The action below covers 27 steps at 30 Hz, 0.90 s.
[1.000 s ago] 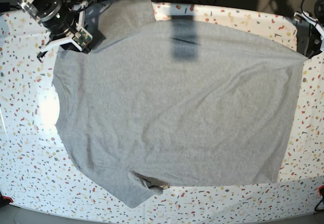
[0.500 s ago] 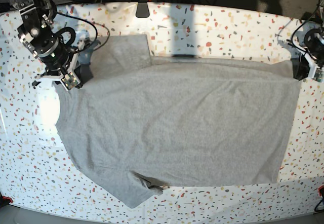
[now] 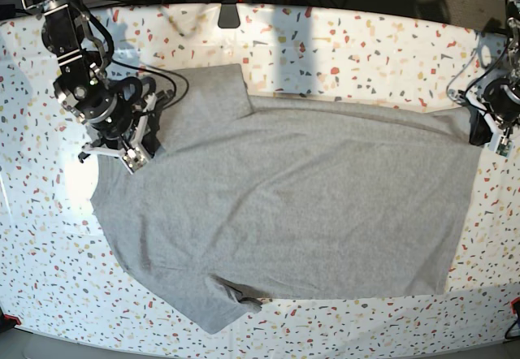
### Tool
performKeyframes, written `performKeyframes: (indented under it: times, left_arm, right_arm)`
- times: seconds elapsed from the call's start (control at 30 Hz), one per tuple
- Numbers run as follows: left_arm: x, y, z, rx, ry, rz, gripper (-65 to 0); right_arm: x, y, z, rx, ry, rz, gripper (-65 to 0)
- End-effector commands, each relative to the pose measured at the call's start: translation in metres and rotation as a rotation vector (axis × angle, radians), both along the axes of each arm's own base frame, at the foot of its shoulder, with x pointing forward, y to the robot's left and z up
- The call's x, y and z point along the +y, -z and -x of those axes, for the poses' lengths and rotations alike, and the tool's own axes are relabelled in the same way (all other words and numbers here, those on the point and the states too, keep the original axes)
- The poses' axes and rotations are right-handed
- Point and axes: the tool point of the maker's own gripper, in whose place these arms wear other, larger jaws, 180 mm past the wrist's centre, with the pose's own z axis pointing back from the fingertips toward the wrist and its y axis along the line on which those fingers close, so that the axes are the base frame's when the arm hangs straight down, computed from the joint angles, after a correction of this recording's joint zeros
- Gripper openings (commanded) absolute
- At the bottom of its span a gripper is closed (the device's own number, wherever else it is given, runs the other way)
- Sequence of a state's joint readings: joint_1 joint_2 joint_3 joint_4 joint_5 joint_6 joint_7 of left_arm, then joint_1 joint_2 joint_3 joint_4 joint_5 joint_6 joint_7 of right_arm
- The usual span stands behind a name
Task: Fold the T-shirt properly
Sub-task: 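Fold the sleeve edge inward with the right gripper, left gripper holding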
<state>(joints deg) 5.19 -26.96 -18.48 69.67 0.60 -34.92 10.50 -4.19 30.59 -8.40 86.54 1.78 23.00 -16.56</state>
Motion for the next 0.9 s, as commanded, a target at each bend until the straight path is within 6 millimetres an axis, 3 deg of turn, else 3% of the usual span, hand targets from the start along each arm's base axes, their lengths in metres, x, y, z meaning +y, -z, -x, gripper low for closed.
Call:
performKeyframes:
  times: [0.0,0.3,0.4,0.63,0.87]
  left_arm:
    - [0.011,-0.015,-0.01,-0.045,-0.004,-0.026,-65.0]
    - [0.017,-0.016,-0.011,-0.026,-0.021,-0.035,-65.0]
    - [0.009,-0.03,-0.016,-0.068,-0.019,0.007,-65.0]
    - [-0.005,-0.098,-0.02,-0.224,0.056,0.04,-65.0]
    - [-0.002,-0.108,-0.023,-0.252,0.052,0.011,-65.0]
  right_arm:
    - [-0.003,-0.015,-0.014,-0.053,0.005,-0.002,-65.0]
    - [-0.002,-0.021,-0.032,-0.069,0.009,0.014,-65.0]
    - [-0.002,-0.022,-0.033,-0.073,0.007,0.014,-65.0]
    - [0.002,-0.047,-0.039,-0.13,0.007,-0.009,-65.0]
    - [-0.01,-0.061,-0.044,-0.154,0.05,-0.041,-65.0]
